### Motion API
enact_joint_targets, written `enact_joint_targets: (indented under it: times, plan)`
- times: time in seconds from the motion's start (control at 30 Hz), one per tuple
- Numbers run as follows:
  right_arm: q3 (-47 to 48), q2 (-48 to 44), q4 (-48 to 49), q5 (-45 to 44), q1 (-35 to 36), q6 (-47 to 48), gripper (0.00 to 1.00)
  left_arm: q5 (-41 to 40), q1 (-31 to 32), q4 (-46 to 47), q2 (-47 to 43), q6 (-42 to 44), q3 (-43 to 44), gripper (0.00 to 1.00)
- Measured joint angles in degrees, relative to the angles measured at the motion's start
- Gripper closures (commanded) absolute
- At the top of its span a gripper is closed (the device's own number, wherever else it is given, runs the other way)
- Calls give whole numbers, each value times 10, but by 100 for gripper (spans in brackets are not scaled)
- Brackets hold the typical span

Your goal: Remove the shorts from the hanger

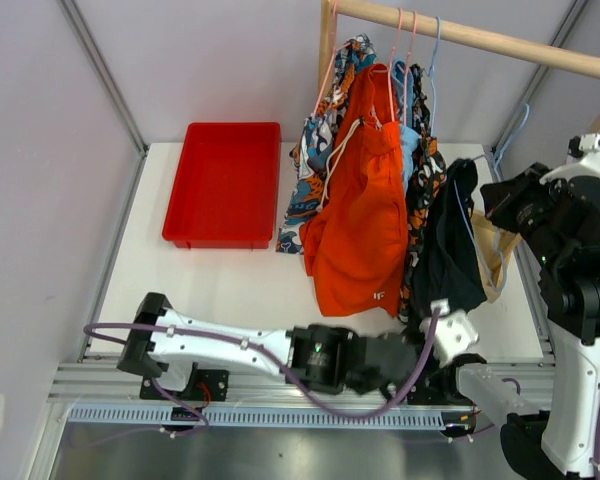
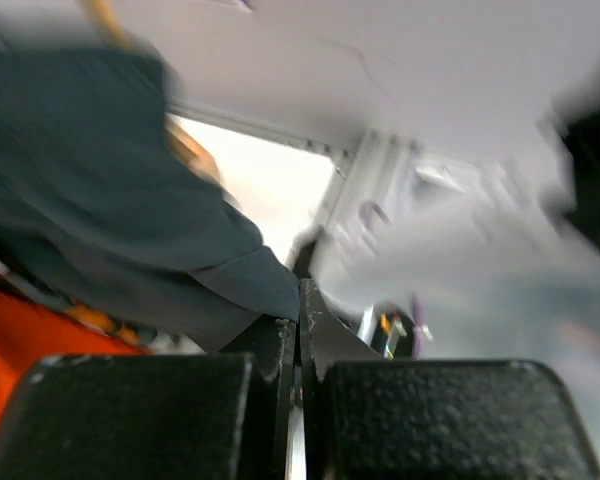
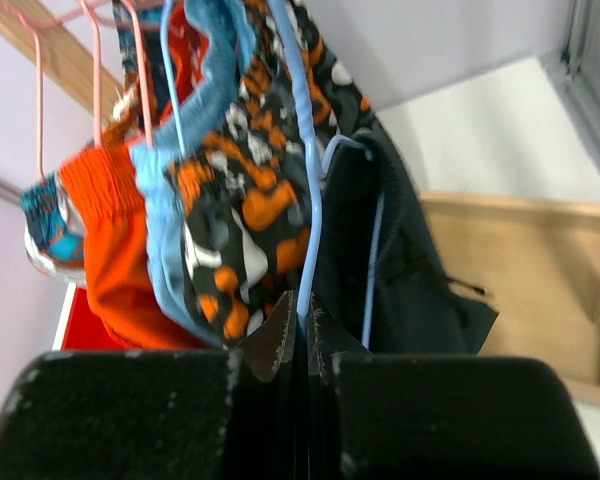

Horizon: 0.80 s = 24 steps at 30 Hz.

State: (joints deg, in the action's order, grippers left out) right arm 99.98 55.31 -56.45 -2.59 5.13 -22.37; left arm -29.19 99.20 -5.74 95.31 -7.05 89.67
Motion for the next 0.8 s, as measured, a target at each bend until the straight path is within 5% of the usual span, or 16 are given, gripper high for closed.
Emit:
enact_joint_targets:
  times: [0.27, 0.4, 0.63, 0.8]
  plan:
    - [20, -54, -105, 17, -1, -14, 100, 41, -170, -127, 118, -8, 277, 100]
    - [98, -43, -118, -1, -1, -13, 100, 54, -188, -146, 116, -20, 246, 100]
    - [165, 18, -68, -44, -1, -11, 100, 51, -24, -189, -13, -56, -31, 100]
    - [189, 110, -6, -71, -1, 0, 100, 1, 108, -283, -126, -117, -76, 100]
